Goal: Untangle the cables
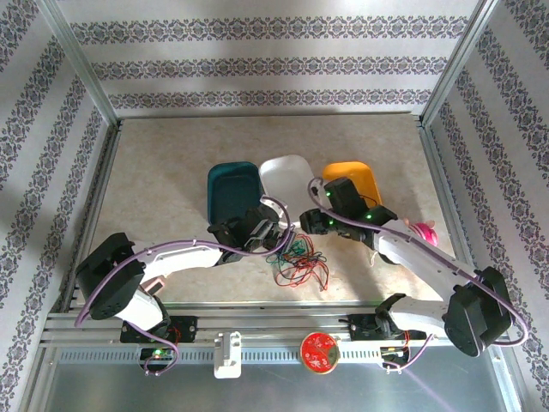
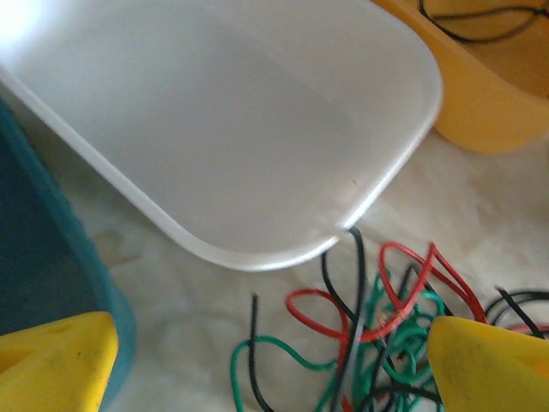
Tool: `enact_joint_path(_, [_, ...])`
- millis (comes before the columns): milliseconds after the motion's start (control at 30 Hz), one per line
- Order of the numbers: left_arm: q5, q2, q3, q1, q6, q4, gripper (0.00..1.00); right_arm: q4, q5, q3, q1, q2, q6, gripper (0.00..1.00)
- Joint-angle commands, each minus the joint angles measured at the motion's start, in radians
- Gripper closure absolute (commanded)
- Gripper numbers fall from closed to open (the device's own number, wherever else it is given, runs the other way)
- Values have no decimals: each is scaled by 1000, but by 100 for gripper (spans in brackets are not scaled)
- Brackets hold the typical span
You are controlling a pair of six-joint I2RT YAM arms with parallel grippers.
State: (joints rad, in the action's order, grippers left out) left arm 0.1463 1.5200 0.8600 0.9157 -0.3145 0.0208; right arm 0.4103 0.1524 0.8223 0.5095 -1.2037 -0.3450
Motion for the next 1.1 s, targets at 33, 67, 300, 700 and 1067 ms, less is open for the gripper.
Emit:
enact_joint_path(33, [-116,49,33,-8,19,71,16,-75,84,-55,-136,50,-117,50])
enact_joint_path(67, [-117,63,39,-8,20,70,21,-85,90,-66,-159,58,-132,50])
enact_joint_path(300, [-89,123,76,-21,35,51,63,-61,91,-75,-184,88,-116,51])
enact_joint_path(700, [-95,46,173,-31,61,114,100,-21,54,-106,-175,126,-93,51])
enact_joint_path(1067, [-208,-117,384,-31,260,272,100,-22,-203,-148,-136,182,-170,49])
